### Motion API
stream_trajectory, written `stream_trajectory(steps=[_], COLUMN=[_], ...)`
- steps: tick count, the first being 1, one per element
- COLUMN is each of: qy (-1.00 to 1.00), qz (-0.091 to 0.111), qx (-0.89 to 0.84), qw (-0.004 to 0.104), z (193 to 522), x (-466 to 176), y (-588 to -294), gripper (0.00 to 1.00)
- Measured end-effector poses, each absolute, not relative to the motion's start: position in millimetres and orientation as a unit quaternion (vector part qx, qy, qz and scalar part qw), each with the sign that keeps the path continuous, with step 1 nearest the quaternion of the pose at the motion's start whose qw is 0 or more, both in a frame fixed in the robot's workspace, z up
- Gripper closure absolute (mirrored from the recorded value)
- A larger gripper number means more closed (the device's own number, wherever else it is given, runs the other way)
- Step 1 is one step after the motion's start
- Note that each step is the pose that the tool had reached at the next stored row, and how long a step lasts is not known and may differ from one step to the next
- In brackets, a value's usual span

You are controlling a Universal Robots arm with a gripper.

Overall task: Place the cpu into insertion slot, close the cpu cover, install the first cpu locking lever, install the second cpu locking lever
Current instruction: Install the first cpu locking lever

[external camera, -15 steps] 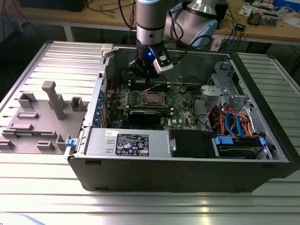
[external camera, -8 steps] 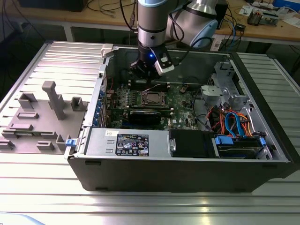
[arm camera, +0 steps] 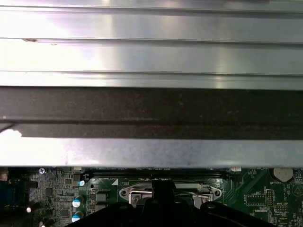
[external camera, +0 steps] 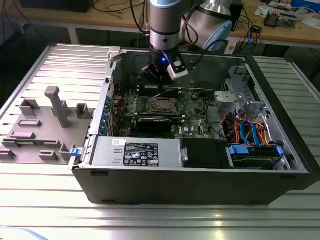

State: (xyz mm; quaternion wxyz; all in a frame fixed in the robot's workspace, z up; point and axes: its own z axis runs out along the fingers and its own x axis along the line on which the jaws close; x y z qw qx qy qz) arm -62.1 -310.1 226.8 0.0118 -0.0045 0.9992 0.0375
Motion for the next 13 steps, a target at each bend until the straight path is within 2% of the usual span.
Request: stream_trajectory(steps=[13], qy=[0.999], qz=[0.038], qx=[-0.014], qw=[0.011], z=[221.6], x=[-47.8], y=[-307.0], gripper=[0.89])
